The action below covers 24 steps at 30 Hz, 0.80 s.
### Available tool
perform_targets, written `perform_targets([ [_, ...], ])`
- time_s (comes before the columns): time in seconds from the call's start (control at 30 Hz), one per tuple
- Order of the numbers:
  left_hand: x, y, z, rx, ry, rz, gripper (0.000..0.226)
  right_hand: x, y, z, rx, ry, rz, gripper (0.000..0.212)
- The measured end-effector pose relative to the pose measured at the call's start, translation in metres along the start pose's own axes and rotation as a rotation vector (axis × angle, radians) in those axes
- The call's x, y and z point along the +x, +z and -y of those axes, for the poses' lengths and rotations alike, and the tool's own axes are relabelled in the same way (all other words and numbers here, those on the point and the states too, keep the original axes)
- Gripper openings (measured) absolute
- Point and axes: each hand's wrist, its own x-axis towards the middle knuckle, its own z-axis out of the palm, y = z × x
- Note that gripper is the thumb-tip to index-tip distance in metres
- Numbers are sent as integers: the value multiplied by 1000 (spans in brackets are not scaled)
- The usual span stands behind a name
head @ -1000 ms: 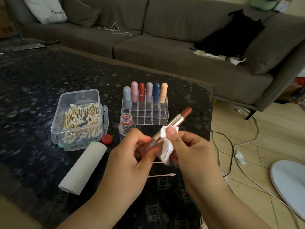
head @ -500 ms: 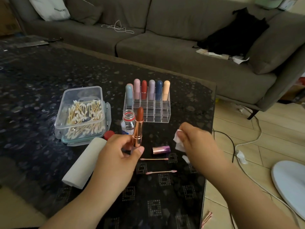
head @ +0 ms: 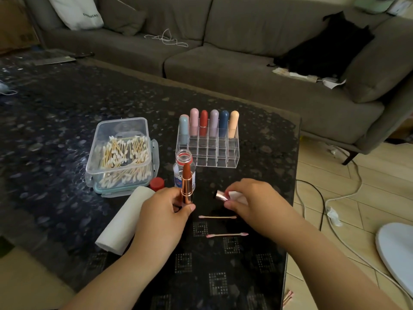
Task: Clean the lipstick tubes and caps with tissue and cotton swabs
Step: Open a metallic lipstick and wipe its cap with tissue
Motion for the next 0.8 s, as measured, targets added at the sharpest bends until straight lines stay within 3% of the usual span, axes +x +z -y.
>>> perform_targets([
  [0.2, -1, 2, 1, 9, 25, -34, 17, -22, -12, -2, 379, -115, -108, 16],
  [0.37, -3, 1, 1, 13, 44, -44, 13, -33, -11, -1, 510, -178, -87, 14],
  [0.47, -4, 1, 1, -8, 40, -58, 22, -36, -12, -1, 550, -165, -72, 14],
  [0.53, -9, 0, 0, -14, 56, -138, 32, -37, -13, -2, 564, -166, -73, 12],
  [0.63, -26, -12, -10, -48, 199, -249, 25, -40, -14, -3, 629, -179, -78, 9],
  [0.7, -39, -20, -16, -168, 232, -123, 18, -41, -14, -2, 676, -205, -63, 12],
  [0.8, -48, -25, -23, -450, 179, 236, 30, -42, -9, 6, 656, -265, -15, 15],
])
